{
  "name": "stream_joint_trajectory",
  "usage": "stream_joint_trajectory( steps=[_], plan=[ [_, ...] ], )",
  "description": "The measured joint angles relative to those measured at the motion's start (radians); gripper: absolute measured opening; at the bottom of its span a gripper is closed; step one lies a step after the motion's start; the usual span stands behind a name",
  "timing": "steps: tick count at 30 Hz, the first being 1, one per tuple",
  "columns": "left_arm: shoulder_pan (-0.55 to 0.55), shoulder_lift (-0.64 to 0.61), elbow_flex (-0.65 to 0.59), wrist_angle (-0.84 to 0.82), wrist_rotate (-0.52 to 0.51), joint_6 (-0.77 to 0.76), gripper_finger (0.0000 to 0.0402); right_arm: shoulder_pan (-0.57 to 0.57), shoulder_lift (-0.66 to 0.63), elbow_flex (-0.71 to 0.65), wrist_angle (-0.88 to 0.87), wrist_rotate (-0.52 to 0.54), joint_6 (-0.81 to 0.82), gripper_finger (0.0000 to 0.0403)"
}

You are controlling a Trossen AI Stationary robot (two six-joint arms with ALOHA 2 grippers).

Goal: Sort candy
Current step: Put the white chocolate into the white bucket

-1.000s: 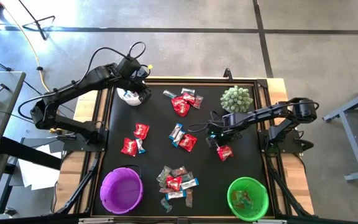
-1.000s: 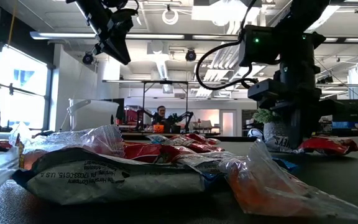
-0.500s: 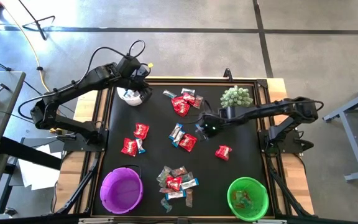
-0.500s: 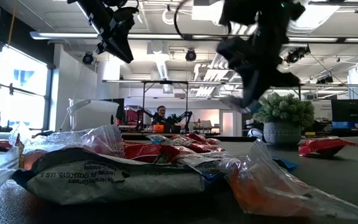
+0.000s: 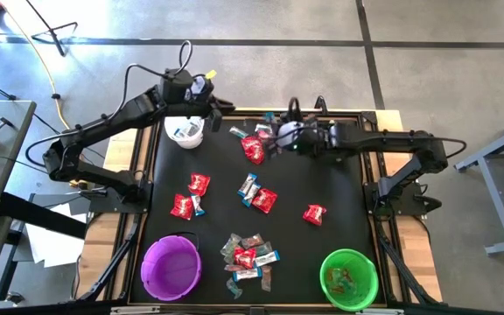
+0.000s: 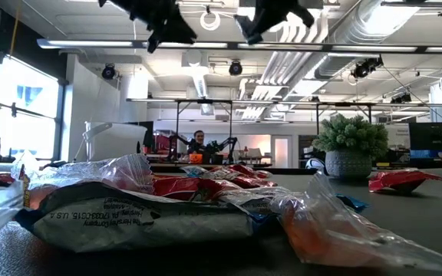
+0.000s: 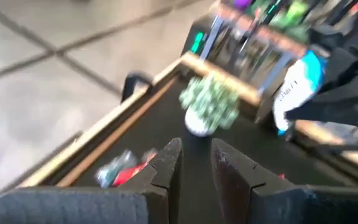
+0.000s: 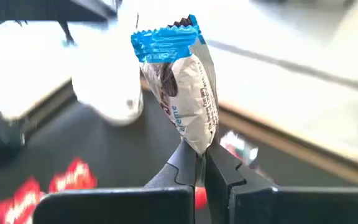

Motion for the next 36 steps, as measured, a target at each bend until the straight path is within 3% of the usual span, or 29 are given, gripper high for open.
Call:
stream_joint_trajectory(
  steps=[7,14,36],
  plan=[
    [-0.066,0.000,0.000,0.217,0.001,-0.007,0.0070,-0.012,0.000,0.040,0.180,0.040,-0.162,0.0001],
    [-0.118,0.000,0.000,0.304,0.001,-0.007,0.0070,-0.050,0.000,0.040,0.286,0.038,-0.243,0.0000],
    [-0.141,0.001,0.000,0.445,-0.011,-0.007,0.0070,-0.067,0.041,0.041,0.530,-0.137,-0.350,0.0000]
  ],
)
